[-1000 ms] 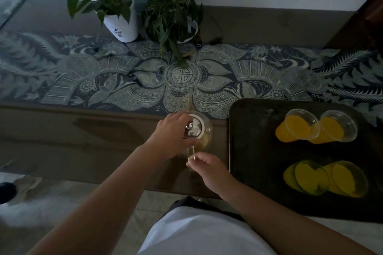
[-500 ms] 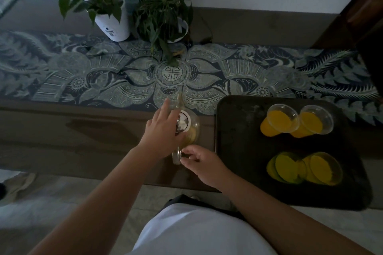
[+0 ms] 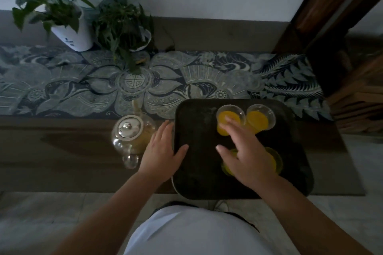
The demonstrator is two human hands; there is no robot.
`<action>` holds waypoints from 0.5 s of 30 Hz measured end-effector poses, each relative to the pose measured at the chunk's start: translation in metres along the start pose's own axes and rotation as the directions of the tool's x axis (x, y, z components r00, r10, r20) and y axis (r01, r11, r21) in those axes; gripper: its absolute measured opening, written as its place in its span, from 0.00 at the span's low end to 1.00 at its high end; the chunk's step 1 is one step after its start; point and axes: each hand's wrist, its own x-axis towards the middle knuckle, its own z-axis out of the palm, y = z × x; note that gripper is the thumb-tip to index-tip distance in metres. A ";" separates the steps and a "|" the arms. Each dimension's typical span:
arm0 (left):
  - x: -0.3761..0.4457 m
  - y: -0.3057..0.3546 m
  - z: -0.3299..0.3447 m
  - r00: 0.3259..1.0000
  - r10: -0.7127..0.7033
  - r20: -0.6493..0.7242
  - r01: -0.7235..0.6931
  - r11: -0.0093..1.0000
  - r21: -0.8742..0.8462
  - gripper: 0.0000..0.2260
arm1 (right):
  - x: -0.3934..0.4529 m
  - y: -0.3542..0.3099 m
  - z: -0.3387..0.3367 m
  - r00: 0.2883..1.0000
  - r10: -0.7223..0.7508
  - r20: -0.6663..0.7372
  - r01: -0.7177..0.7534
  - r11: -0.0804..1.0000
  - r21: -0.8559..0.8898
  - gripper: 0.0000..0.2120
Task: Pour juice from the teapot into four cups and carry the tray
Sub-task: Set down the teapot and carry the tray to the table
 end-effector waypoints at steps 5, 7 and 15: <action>0.024 0.005 0.039 0.967 -0.235 0.099 0.226 0.969 0.098 0.36 | -0.006 0.075 -0.056 0.966 0.159 -0.202 -0.170 0.985 -0.040 0.24; 0.031 -0.002 0.056 0.945 -0.310 0.107 0.291 0.943 0.162 0.35 | -0.008 0.109 -0.070 0.944 0.241 -0.223 -0.261 0.963 -0.062 0.24; 0.040 -0.013 0.098 0.857 -0.510 0.068 0.485 0.845 0.223 0.35 | -0.009 0.244 -0.056 0.840 0.532 -0.106 -0.542 0.813 -0.212 0.22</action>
